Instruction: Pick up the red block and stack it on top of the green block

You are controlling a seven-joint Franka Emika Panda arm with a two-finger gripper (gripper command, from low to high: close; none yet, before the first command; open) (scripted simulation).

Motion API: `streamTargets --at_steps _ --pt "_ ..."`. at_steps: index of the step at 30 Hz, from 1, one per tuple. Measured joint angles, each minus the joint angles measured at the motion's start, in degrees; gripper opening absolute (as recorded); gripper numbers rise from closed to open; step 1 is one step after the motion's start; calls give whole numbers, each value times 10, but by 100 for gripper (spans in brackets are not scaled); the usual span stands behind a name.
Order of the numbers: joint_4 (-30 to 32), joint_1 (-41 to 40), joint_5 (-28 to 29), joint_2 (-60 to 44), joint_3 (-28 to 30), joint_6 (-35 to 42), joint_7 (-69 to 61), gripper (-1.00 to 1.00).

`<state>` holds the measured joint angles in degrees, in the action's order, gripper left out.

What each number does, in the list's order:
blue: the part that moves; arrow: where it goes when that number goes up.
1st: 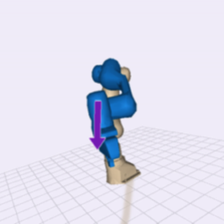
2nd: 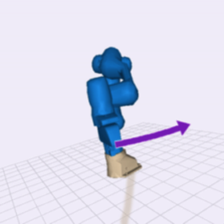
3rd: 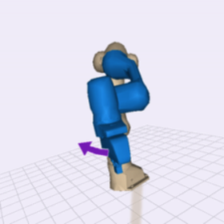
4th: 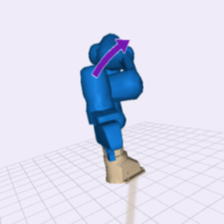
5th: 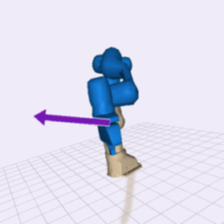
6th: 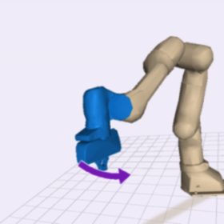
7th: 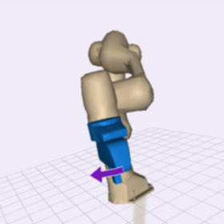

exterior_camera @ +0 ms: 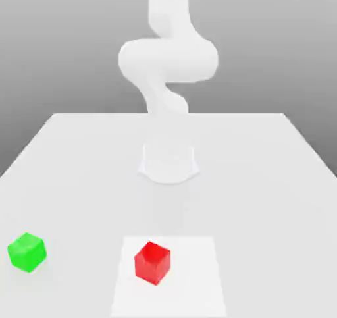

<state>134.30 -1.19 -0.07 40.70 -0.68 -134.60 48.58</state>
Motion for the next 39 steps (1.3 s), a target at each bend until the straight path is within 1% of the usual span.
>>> streamTargets --at_steps 12,20,26,27,34,39 --pt "123 -51 4 -254 -28 -139 141 0" --pt "203 -68 7 -420 -29 -231 232 0" --pt "197 -58 25 -544 -15 -331 255 0" --pt "195 -56 27 -560 -12 -344 257 -100" --pt "194 -57 29 -561 -13 -346 258 -100" --pt "208 -63 11 -471 -23 -269 246 -100"
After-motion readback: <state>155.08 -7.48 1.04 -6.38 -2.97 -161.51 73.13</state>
